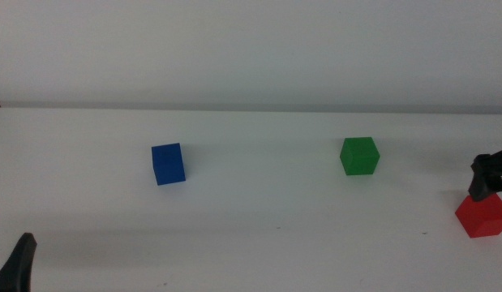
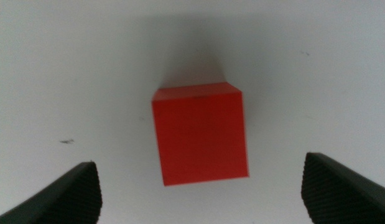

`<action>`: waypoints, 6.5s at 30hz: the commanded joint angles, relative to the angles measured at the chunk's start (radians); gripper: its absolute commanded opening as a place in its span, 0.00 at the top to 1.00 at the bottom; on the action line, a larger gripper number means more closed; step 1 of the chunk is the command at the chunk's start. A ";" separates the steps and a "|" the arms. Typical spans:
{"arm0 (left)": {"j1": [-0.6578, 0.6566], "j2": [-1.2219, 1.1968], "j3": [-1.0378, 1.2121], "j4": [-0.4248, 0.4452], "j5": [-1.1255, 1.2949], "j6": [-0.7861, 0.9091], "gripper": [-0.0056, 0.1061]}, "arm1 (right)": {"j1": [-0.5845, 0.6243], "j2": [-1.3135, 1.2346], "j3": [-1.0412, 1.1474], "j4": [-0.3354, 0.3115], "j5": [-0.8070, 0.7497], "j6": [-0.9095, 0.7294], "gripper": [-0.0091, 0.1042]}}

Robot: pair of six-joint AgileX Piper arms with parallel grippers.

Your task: Stack red cubes first, then green, then blue cubes in a specific spot.

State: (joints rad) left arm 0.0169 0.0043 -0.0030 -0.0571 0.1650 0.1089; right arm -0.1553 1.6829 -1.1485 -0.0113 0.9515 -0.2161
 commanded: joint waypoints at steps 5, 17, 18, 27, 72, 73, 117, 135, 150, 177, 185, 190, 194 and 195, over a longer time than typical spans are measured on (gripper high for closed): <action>0.003 -0.041 0.039 -0.001 -0.016 -0.005 0.11 | -0.005 0.059 0.007 0.011 -0.042 -0.029 0.17; 0.003 -0.041 0.039 -0.001 -0.016 -0.005 0.11 | -0.005 0.177 0.007 -0.008 -0.104 -0.019 0.21; 0.003 -0.041 0.039 -0.001 -0.016 -0.005 0.11 | -0.005 0.184 0.007 -0.008 -0.110 -0.019 0.23; 0.003 -0.041 0.039 -0.001 -0.016 -0.005 0.11 | -0.003 0.215 0.007 -0.008 -0.114 -0.020 0.50; 0.003 -0.041 0.039 -0.001 -0.016 -0.005 0.11 | 0.823 0.588 -0.642 -0.060 0.191 0.765 0.83; 0.003 -0.041 0.039 -0.001 -0.016 -0.005 0.11 | 0.823 0.590 -0.642 -0.060 0.189 0.765 0.82; 0.003 -0.041 0.039 -0.001 -0.016 -0.005 0.11 | 0.390 0.471 -0.685 -0.097 0.275 0.443 0.10; 0.003 -0.041 0.039 -0.001 -0.016 -0.005 0.11 | 0.418 0.589 -0.689 -0.092 0.150 0.453 0.10; 0.003 -0.041 0.039 -0.001 -0.016 -0.005 0.11 | 0.520 0.341 -0.589 -0.111 0.142 0.585 0.80; 0.003 -0.041 0.039 -0.001 -0.016 -0.005 0.11 | 0.903 0.317 -0.454 -0.254 0.099 0.980 0.80; 0.003 -0.041 0.039 -0.001 -0.016 -0.005 0.11 | 0.903 0.344 -0.475 -0.216 0.079 0.928 0.80; 0.003 -0.041 0.039 -0.001 -0.016 -0.005 0.11 | 0.903 0.365 -0.484 -0.226 0.091 0.923 0.80; 0.003 -0.041 0.039 -0.001 -0.016 -0.005 0.11 | 0.903 0.371 -0.484 -0.226 0.091 0.923 0.80; 0.003 -0.041 0.039 -0.001 -0.016 -0.005 0.11 | 0.903 0.373 -0.484 -0.226 0.091 0.923 0.80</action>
State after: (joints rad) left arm 0.0169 0.0043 -0.0030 -0.0571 0.1650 0.1089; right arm 0.7465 2.0539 -1.6258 -0.2242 1.0385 0.7150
